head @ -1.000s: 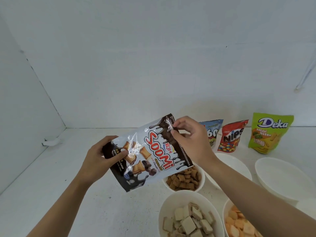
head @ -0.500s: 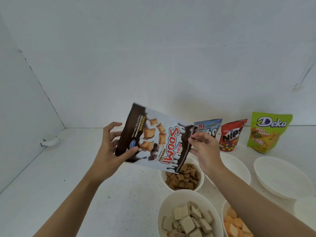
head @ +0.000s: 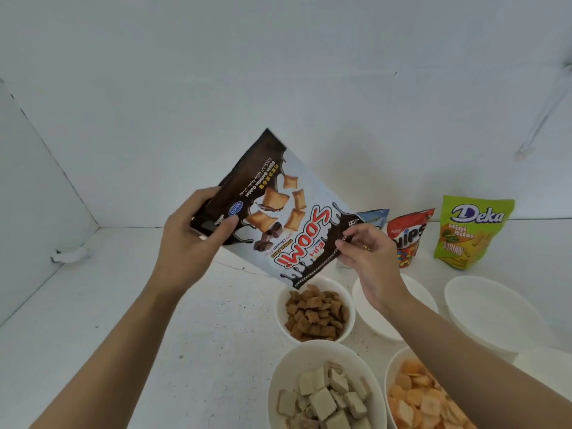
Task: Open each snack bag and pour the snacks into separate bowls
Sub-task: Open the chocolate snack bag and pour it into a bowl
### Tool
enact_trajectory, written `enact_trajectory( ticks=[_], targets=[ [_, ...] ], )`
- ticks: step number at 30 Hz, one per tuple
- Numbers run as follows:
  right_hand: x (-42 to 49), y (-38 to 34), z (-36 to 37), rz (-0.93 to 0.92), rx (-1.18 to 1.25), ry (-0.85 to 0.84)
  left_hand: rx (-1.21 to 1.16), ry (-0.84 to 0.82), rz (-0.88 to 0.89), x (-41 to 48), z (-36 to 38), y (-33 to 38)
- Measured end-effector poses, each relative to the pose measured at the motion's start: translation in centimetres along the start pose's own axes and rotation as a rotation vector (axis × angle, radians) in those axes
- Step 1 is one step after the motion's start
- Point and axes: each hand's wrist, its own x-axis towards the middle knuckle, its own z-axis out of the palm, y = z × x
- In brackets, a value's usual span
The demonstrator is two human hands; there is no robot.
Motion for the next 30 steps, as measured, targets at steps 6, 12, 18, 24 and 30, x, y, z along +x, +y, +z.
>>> enact_trajectory(
  ticks=[6,12,18,24,30],
  targets=[
    [-1.1,2.9,-0.8,0.112,-0.089,0.058,0.051,-0.149,-0.011,-1.4,1.3,-0.7],
    [-0.3,2.1,-0.6,-0.005,-0.137,0.072,0.029,-0.152,0.034,0.1,1.0,0.5],
    [-0.4,2.5,-0.7,-0.003,-0.150,0.097,-0.004,-0.166,-0.018,-0.4,0.8,-0.5],
    [-0.9,3.5,-1.1,0.130,-0.205,0.081,0.021,-0.280,-0.119,-1.4,0.5,-2.0],
    [-1.1,1.7,0.5,-0.037,-0.171,0.065,0.132,-0.225,-0.200,-0.5,-0.6,-2.4]
  ],
)
